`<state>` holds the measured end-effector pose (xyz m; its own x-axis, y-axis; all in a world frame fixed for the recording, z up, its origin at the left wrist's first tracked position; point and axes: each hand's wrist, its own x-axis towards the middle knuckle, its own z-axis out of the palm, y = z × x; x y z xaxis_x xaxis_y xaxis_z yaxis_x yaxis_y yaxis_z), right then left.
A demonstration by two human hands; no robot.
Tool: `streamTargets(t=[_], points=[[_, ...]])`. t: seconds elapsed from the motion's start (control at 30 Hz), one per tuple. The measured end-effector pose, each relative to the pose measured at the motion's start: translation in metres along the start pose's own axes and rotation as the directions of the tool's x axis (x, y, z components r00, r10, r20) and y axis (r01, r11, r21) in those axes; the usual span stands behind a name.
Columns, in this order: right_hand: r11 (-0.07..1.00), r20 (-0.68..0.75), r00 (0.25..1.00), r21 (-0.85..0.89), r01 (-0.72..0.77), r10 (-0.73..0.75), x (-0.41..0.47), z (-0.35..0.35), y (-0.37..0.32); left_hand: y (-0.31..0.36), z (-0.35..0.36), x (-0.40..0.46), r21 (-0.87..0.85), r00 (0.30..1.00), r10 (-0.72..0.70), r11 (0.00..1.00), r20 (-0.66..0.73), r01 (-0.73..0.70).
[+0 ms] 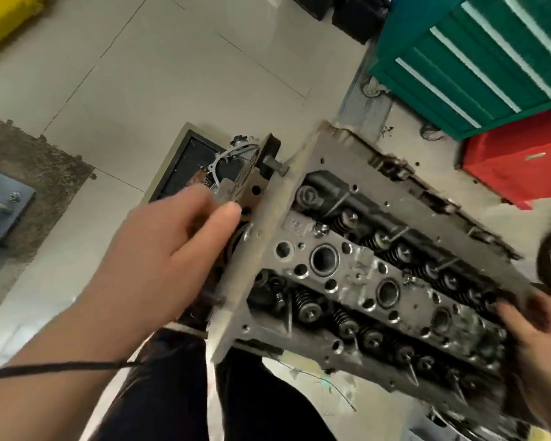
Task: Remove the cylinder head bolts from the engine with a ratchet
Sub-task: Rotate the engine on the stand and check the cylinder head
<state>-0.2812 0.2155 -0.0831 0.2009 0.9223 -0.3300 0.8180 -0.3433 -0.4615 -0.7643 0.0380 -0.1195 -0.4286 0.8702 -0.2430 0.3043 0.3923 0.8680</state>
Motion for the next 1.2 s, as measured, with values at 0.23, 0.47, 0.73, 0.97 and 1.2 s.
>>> streamTargets(t=[0.23, 0.47, 0.73, 0.97, 1.2], points=[[0.975, 0.121, 0.970, -0.092, -0.201, 0.211, -0.019, 0.010, -0.053, 0.057, 0.036, 0.046, 0.350, 0.969, 0.247, 0.905, 0.030, -0.242], [0.923, 0.486, 0.785, -0.212, -0.321, 0.384, 0.008, -0.016, -0.072, 0.047, 0.047, 0.056, 0.421, 0.967, 0.253, 0.880, -0.030, -0.218], [0.901, 0.611, 0.668, -0.216, -0.376, 0.425, 0.018, -0.012, -0.081, 0.054, 0.049, 0.044, 0.202, 0.996, 0.062, 0.978, -0.069, -0.047], [0.882, 0.478, 0.757, -0.088, -0.463, 0.445, 0.005, 0.002, -0.071, 0.060, 0.046, 0.039, -0.049, 0.998, -0.065, 0.997, -0.018, 0.064], [0.872, 0.404, 0.786, -0.068, -0.484, 0.468, 0.001, 0.005, -0.062, 0.059, 0.043, 0.034, -0.333, 0.976, -0.211, 0.917, 0.062, 0.219]])
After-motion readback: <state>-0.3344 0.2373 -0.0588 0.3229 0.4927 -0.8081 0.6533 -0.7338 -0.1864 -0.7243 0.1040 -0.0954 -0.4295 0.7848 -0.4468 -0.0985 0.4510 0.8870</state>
